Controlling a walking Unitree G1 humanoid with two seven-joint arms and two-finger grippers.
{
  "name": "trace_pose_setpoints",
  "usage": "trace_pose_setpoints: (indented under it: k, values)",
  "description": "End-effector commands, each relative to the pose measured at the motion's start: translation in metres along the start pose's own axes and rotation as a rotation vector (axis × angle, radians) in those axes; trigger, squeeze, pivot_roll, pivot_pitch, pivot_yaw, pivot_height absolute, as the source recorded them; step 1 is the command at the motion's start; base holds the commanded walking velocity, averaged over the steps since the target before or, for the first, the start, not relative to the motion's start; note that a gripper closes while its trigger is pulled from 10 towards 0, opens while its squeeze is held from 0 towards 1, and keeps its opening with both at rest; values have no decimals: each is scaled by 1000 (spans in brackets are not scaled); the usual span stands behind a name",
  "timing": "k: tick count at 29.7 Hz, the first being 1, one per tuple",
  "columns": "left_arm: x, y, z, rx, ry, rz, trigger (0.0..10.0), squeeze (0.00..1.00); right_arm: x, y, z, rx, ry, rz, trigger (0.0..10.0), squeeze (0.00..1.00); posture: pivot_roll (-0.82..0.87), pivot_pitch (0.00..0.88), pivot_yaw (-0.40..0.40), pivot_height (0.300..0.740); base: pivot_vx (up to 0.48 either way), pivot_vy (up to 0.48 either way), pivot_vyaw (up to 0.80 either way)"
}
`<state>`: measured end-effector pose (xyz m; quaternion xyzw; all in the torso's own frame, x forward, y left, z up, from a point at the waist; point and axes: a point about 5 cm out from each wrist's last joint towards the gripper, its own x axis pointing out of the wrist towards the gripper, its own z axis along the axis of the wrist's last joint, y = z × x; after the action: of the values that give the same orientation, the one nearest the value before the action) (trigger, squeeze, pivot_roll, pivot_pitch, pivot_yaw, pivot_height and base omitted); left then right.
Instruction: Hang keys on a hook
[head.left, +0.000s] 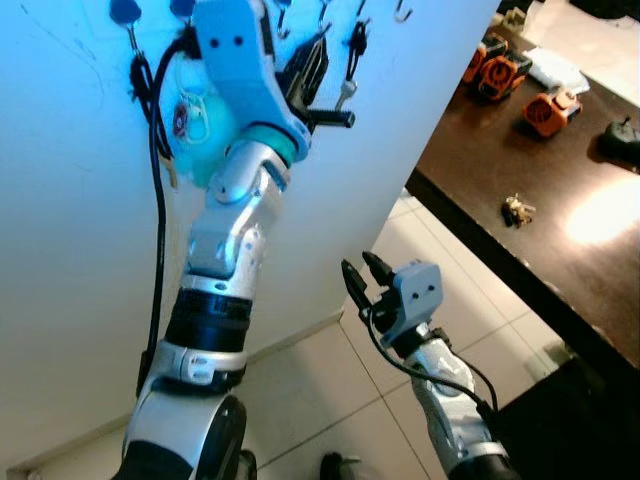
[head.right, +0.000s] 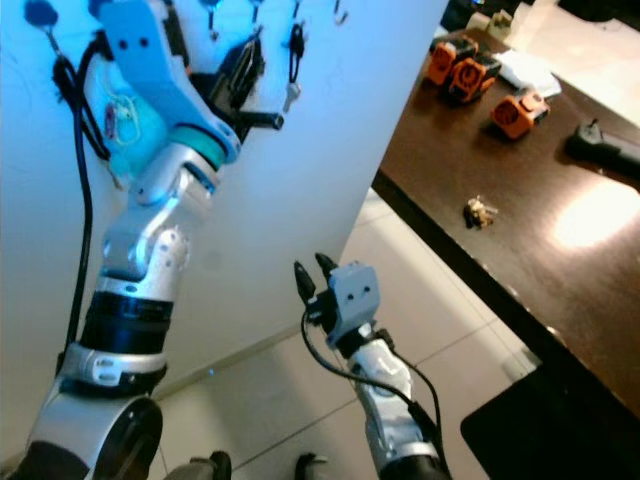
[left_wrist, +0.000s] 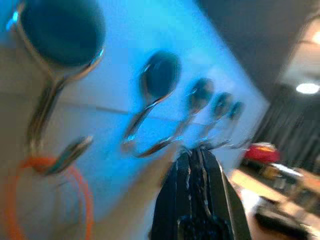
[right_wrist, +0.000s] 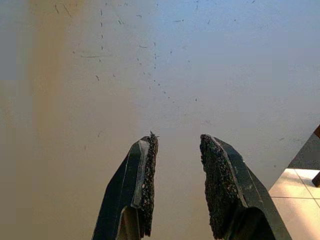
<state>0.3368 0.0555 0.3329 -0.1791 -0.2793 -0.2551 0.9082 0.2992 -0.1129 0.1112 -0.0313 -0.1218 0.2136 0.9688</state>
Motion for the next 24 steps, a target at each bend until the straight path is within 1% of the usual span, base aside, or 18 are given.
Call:
trace_pose_setpoints:
  k: [1, 2, 6, 11, 14, 16, 20, 24]
  values:
    - [-1, -20, 7, -38, -38, -116, 10000, 0, -5, 0, -4, 1, 17, -3, 10000, 0, -52, 138, -11, 740, 0, 0, 0]
    - [-6, -27, 7, -32, -32, -173, 10000, 0, -5, 0, -5, 2, 18, -3, 10000, 0, -53, 139, -11, 740, 0, 0, 0]
    - [-8, -31, 7, -26, -26, -184, 10000, 0, -5, 0, -5, 2, 21, -3, 10000, 0, -53, 139, -11, 740, 0, 0, 0]
    - [-7, -31, 7, -17, -18, -181, 10000, 0, -5, 0, -5, 3, 21, -1, 10000, 0, -46, 144, -15, 740, 0, 0, 0]
    - [-4, -30, 3, 1, 7, -155, 10000, 0, -4, 1, -5, 4, 21, 2, 10000, 0, -46, 145, -15, 740, 0, 0, 0]
    - [-4, -30, 3, 1, 7, -155, 10000, 0, -4, 1, -5, 4, 21, 2, 10000, 0, -46, 145, -15, 740, 0, 0, 0]
    - [2, -25, -2, 38, 48, -91, 10000, 0, -4, 1, -5, 5, 20, 0, 10000, 0, -47, 145, -14, 740, 0, 0, 0]
    - [3, -23, -2, 34, 52, -71, 10000, 0, -5, 1, -5, 5, 21, -1, 10000, 0, -50, 144, -10, 740, 0, 0, 0]
